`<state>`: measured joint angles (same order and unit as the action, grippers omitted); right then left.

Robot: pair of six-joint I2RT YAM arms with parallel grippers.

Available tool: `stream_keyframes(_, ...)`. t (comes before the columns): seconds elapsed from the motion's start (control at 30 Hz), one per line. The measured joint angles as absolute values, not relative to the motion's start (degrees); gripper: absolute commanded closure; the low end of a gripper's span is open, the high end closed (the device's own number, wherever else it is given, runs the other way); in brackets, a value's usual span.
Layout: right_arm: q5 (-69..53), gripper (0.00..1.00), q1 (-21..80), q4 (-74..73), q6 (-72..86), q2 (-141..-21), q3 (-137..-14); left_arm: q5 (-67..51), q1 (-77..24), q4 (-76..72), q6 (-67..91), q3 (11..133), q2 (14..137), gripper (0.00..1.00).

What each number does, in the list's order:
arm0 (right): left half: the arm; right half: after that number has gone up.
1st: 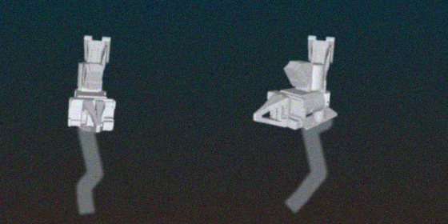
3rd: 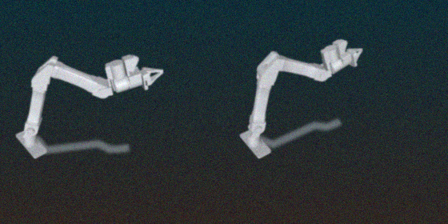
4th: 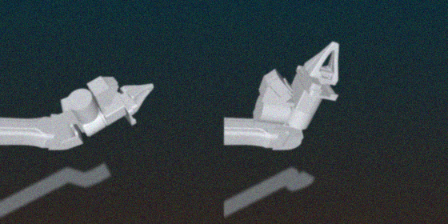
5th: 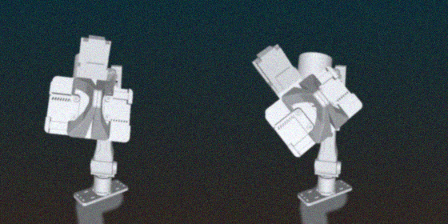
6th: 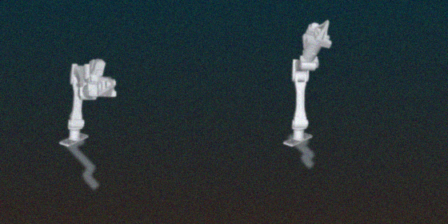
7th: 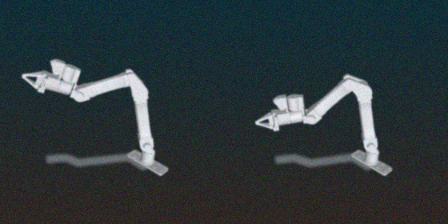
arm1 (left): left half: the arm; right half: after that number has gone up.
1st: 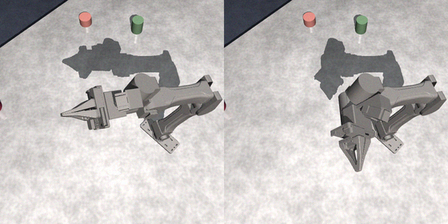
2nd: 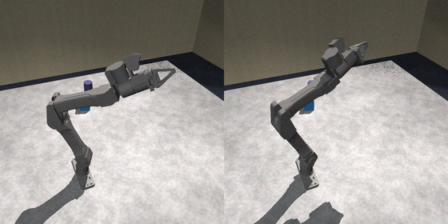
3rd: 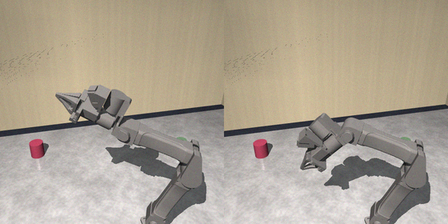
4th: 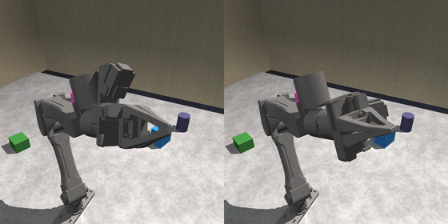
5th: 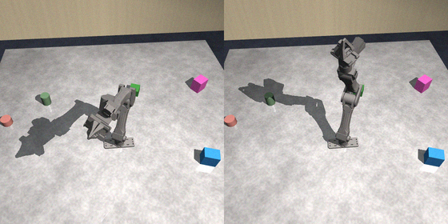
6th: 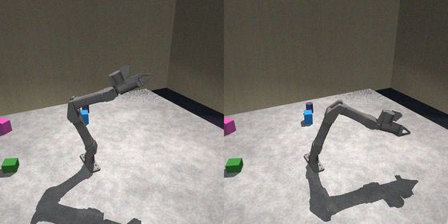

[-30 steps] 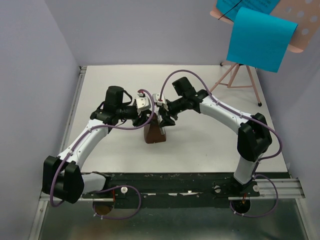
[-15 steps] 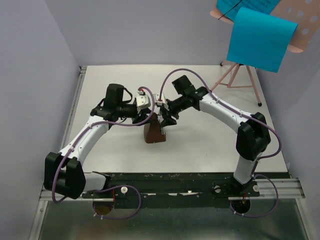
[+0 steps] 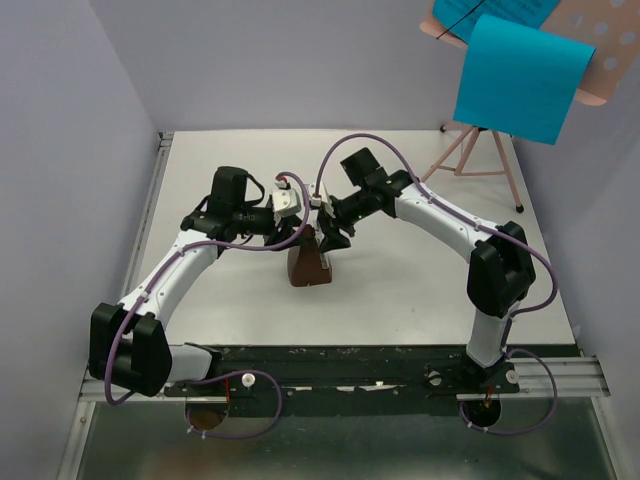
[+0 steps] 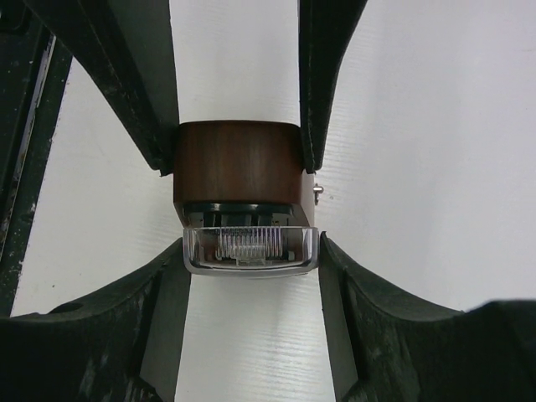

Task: Pack up the instrument practice props

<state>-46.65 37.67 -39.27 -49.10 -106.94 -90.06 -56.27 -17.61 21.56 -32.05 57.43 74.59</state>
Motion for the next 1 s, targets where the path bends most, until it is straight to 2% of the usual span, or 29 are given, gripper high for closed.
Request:
stream_keyframes(0.07, -46.6, 0.31, 37.8, -39.3, -49.1, -106.9, -90.1, -56.3, -17.6, 21.5, -32.0, 57.4, 74.6, 0.68)
stream_keyframes(0.13, -46.6, 0.19, 37.9, -39.3, -49.1, -106.9, -90.1, -56.2, -17.6, 21.5, -31.9, 57.4, 74.6, 0.68)
stream_keyframes(0.17, -46.6, 0.01, 37.9, -39.7, -48.9, -106.9, -90.0, -56.3, -17.6, 21.0, -31.7, 57.2, 74.6, 0.67)
stream_keyframes(0.9, -43.0, 0.0, 38.3, -41.6, -45.6, -107.2, -88.6, -56.6, -17.6, 18.1, -31.3, 55.8, 74.2, 0.68)
stream_keyframes(1.0, -42.9, 0.08, 38.3, -41.6, -45.6, -107.2, -88.7, -56.6, -17.6, 18.1, -31.4, 55.8, 74.2, 0.68)
